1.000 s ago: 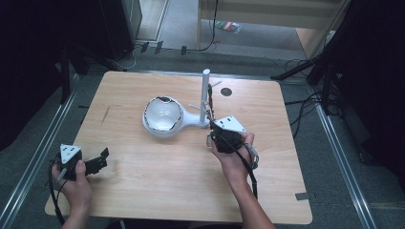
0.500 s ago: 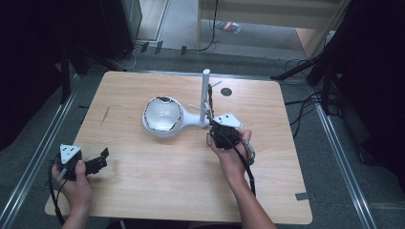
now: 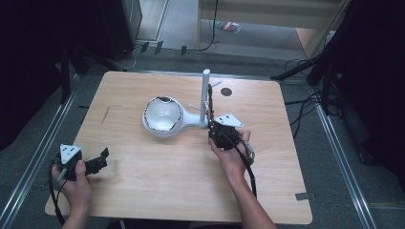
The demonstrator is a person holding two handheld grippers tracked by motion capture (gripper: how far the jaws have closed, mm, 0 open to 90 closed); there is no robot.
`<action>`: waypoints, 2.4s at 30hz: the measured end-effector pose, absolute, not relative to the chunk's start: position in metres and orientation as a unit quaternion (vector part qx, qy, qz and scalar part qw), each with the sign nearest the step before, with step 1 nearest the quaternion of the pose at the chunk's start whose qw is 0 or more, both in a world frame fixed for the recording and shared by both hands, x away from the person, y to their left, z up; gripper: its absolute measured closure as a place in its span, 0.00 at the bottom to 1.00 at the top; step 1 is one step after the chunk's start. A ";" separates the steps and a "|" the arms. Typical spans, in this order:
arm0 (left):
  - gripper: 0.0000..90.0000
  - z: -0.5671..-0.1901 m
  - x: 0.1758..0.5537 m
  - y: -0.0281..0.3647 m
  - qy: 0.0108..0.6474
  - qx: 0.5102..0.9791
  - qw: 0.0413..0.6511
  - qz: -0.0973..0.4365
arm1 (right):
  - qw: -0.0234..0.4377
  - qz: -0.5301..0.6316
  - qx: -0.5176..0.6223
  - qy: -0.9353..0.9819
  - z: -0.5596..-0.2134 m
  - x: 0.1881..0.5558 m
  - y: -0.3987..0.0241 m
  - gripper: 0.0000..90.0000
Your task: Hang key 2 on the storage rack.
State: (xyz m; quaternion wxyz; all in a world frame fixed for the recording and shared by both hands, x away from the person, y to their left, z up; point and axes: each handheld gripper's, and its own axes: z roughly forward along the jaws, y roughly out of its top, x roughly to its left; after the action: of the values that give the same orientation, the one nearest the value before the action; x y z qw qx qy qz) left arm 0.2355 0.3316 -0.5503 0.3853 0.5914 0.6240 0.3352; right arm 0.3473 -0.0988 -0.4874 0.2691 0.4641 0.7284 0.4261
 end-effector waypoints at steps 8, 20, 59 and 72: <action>0.00 -0.550 0.236 0.332 0.625 0.591 0.386 0.334 | 0.258 0.454 0.452 0.723 -0.485 0.346 -0.103 0.62; 0.00 -0.551 0.236 0.333 0.627 0.590 0.387 0.330 | 0.254 0.468 0.425 0.732 -0.481 0.333 -0.115 0.43; 0.00 -0.550 0.238 0.333 0.629 0.589 0.387 0.328 | 0.301 0.437 0.456 0.714 -0.492 0.295 -0.160 0.02; 0.00 -0.550 0.238 0.333 0.629 0.590 0.385 0.329 | 0.296 0.438 0.469 0.707 -0.497 0.288 -0.187 0.02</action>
State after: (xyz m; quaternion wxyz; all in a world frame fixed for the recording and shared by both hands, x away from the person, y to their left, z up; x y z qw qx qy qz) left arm 0.2376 0.3327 -0.5504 0.3851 0.5896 0.6290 0.3292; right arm 0.2876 -0.1872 -0.4966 0.2961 0.4689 0.7074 0.4382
